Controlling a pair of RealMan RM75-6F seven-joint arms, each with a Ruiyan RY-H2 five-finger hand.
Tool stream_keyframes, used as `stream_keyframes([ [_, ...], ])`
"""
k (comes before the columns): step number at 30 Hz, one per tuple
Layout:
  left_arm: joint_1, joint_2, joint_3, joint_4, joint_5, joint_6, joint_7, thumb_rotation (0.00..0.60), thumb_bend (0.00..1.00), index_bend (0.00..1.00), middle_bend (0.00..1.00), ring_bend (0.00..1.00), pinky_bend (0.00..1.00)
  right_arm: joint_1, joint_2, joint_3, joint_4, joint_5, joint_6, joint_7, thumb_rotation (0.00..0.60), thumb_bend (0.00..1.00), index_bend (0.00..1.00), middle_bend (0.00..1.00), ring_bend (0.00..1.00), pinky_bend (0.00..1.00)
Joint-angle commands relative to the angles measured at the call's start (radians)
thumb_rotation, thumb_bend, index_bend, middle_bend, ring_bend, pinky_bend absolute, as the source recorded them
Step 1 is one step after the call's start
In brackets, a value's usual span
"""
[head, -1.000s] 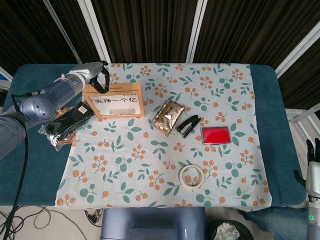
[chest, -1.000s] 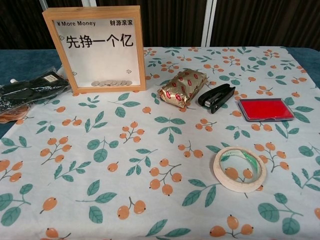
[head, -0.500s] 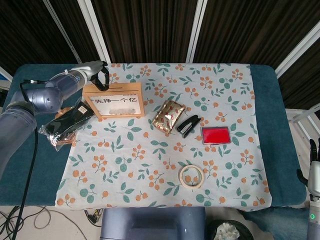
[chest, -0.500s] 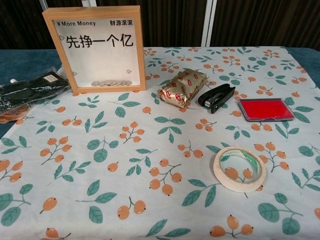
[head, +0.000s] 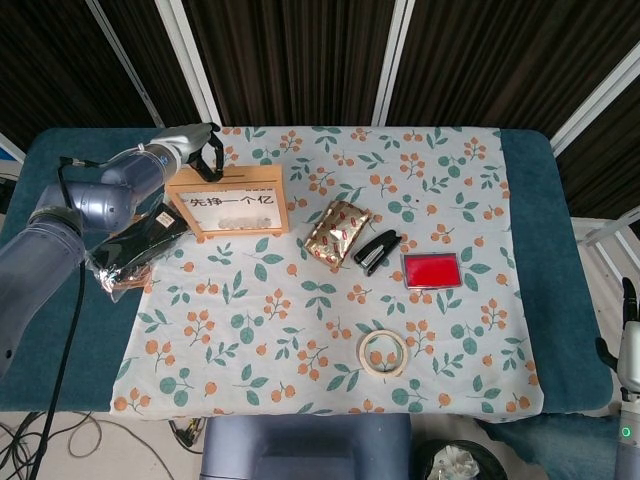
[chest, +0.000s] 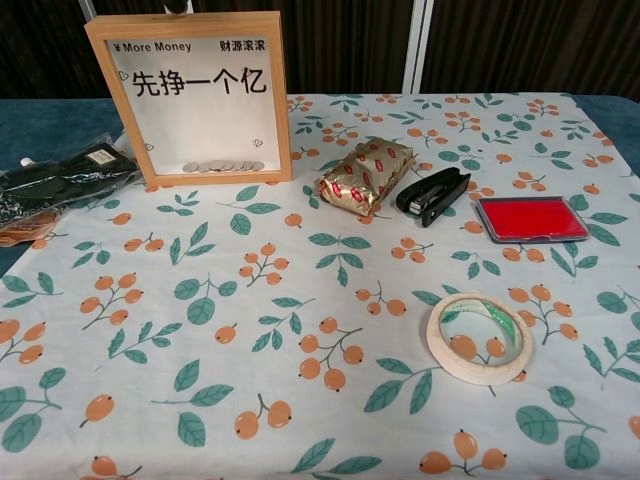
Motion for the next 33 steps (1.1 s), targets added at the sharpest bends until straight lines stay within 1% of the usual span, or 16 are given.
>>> stream_keyframes([
  [1, 0.014, -0.006, -0.030, 0.007, 0.049, 0.006, -0.029, 0.600, 0.64, 0.68, 0.00, 0.00, 0.00, 0.000, 0.000, 0.001, 0.000, 0.002, -0.001, 0.000, 0.600, 0.30, 0.00, 0.00, 0.00, 0.00],
  [14, 0.028, 0.010, -0.090, -0.010, 0.190, -0.011, -0.122, 0.600, 0.64, 0.68, 0.00, 0.00, 0.00, -0.001, 0.002, 0.006, -0.003, 0.009, 0.002, -0.001, 0.600, 0.30, 0.00, 0.00, 0.00, 0.00],
  [22, 0.031, 0.017, -0.110, -0.024, 0.262, -0.024, -0.170, 0.600, 0.64, 0.68, 0.00, 0.00, 0.00, -0.001, 0.004, 0.009, -0.006, 0.011, 0.005, -0.001, 0.600, 0.30, 0.00, 0.00, 0.00, 0.00],
  [33, 0.039, 0.000, -0.121, -0.014, 0.342, -0.022, -0.230, 0.600, 0.63, 0.67, 0.00, 0.00, 0.00, -0.001, 0.005, 0.010, -0.007, 0.014, 0.004, -0.001, 0.600, 0.30, 0.00, 0.00, 0.00, 0.00],
])
